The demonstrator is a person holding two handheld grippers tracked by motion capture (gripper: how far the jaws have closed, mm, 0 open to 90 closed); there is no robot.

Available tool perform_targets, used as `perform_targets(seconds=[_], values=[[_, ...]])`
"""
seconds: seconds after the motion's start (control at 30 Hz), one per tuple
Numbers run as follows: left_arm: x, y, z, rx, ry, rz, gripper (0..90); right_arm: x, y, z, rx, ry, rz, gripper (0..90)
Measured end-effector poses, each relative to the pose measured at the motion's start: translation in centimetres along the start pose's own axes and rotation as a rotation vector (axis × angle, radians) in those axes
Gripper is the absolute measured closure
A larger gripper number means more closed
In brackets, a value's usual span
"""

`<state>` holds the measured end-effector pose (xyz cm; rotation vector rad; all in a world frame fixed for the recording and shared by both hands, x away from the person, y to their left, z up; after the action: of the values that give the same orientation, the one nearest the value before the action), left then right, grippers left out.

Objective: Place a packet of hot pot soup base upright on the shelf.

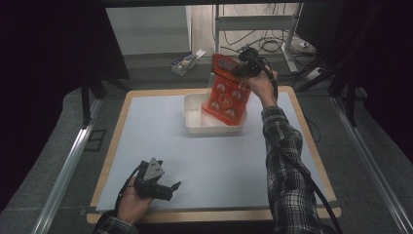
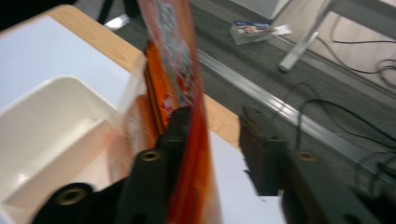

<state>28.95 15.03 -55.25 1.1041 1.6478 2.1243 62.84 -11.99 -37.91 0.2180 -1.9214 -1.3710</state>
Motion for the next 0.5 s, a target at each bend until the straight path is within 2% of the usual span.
perform_targets(seconds=[0.17,0.2,0.3,0.37,0.43,0.5], values=[[0.0,0.0,0.0,-0.001,0.000,0.001,3.0,-0.1,-0.5,-0.8,-0.011,-0.038,0.030,41.8],[0.0,0.0,0.0,-0.001,0.000,0.001,3.0,-0.1,-0.5,-0.8,-0.011,-0.038,0.030,41.8],[-0.1,-0.1,0.0,0.000,-0.001,0.003,3.1,-0.1,-0.6,-1.2,-0.035,-0.064,0.043,31.1],[-0.1,-0.1,0.0,0.000,-0.002,0.004,3.1,-0.2,-0.7,-1.2,-0.029,-0.065,0.056,24.9],[-0.1,-0.1,0.0,-0.002,-0.001,0.004,3.1,-0.2,-0.6,-1.2,-0.022,-0.070,0.045,19.7],[-0.1,-0.1,0.0,-0.004,0.000,0.007,3.1,-0.2,-0.5,-1.0,-0.035,-0.052,0.038,15.2]])
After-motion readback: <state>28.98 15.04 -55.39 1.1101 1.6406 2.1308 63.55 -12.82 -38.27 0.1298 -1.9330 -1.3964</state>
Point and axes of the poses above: each handheld gripper's, and its own axes: x roughly backward along the jaws, y roughly out of its top, z roughly to its left, the point moved 5 cm from there along -x, roughly forward along the jaws, and after that the axes turned 14 degrees about -z, right-handed, at the moved point
